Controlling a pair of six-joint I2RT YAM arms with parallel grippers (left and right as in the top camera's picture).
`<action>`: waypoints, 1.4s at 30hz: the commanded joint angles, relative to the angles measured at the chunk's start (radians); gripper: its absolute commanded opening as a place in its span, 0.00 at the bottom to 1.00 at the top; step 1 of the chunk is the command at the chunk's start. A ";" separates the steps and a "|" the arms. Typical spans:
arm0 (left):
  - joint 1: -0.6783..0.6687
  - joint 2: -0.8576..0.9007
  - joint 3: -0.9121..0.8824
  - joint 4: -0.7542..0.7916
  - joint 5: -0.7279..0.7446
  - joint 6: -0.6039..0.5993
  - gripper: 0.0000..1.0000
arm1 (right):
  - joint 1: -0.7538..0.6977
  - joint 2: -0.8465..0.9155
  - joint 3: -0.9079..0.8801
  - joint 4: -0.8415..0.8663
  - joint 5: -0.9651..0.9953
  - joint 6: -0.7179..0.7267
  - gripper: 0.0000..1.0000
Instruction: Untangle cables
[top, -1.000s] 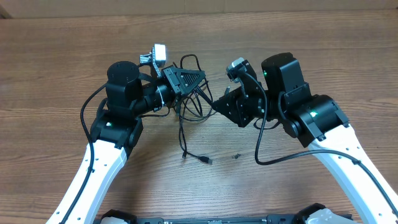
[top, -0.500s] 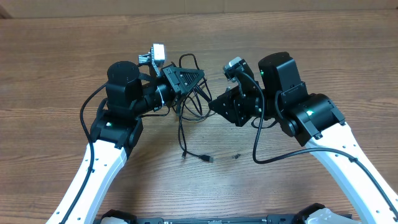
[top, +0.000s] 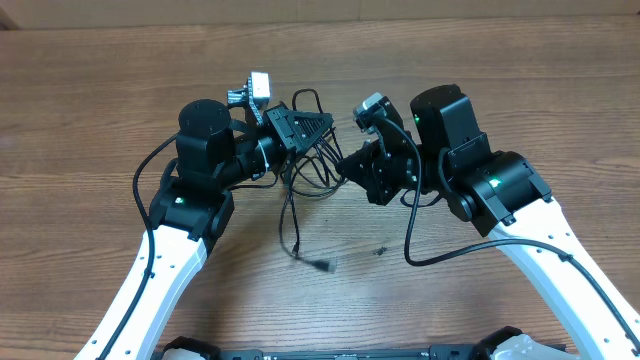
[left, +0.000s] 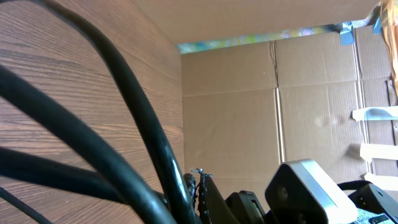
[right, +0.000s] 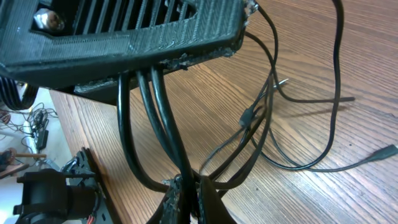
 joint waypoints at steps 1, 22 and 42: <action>-0.006 -0.006 0.010 0.007 0.004 -0.006 0.04 | 0.003 0.003 0.013 0.006 0.053 0.008 0.04; -0.005 -0.006 0.010 -0.164 -0.031 0.320 0.32 | -0.098 0.002 0.013 -0.051 0.430 0.237 0.04; -0.005 -0.006 0.010 -0.625 -0.452 0.370 0.20 | -0.267 -0.232 0.015 -0.061 0.430 0.254 0.04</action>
